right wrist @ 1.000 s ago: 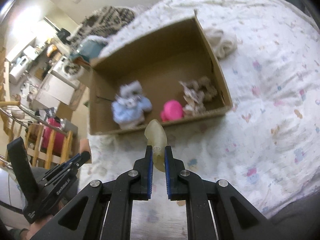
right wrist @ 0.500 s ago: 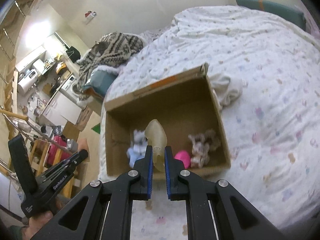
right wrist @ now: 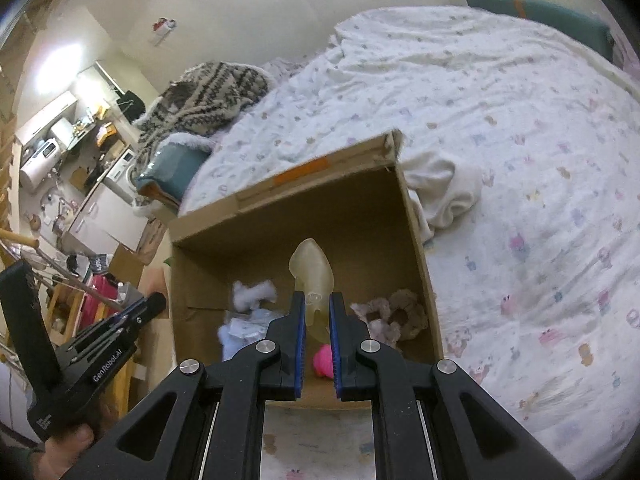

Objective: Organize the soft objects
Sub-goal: 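Carry the tan piece and translucent piece over into the box, then open the left tool to drop the tan piece while the right tool releases its piece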

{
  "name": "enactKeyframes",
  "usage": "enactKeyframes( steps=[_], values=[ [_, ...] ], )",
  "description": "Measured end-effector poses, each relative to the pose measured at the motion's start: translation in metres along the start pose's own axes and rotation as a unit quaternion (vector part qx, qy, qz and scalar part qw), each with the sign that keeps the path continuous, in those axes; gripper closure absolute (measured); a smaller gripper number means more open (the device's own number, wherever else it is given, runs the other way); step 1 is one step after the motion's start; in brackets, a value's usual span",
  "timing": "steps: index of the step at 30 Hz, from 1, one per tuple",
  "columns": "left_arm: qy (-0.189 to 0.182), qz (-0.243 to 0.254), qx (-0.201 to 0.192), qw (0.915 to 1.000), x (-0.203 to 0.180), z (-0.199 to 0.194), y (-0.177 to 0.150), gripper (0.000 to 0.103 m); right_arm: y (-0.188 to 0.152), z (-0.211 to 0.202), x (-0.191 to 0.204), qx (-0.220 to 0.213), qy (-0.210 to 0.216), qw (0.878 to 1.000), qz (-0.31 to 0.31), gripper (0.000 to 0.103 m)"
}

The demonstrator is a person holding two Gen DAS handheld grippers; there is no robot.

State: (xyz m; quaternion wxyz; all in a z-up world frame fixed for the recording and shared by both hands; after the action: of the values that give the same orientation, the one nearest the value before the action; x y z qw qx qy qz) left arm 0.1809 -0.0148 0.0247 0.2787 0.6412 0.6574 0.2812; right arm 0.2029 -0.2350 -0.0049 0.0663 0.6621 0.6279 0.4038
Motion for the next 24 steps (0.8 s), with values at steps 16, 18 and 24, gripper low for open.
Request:
enactKeyframes(
  steps=[16, 18, 24],
  values=[
    [-0.022, 0.006, 0.030, 0.9993, -0.014, 0.042, -0.018, 0.097, -0.015, 0.041, -0.018, 0.051, -0.019, 0.998, 0.016, 0.088],
    [-0.023, 0.008, 0.032, 0.9992, -0.016, 0.042, -0.021, 0.096, -0.015, 0.043, -0.018, 0.054, -0.019, 0.998, 0.017, 0.088],
    [-0.024, 0.018, 0.038, 0.9988, -0.022, 0.042, -0.027, 0.086, -0.018, 0.045, -0.020, 0.063, -0.015, 0.998, 0.026, 0.088]
  ],
)
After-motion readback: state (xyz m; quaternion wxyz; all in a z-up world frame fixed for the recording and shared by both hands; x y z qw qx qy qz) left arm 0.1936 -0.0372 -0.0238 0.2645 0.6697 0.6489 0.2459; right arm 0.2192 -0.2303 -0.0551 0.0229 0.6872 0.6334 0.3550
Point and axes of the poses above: each gripper's, at about its wrist camera, not at the fingertips, and z roughly the way its jaws point, x to its left, y to its top, the point moved 2 cm from there along z, roughly the way its jaws point, and after that the axes turned 7 degrees about -x, right-handed, at the moved point
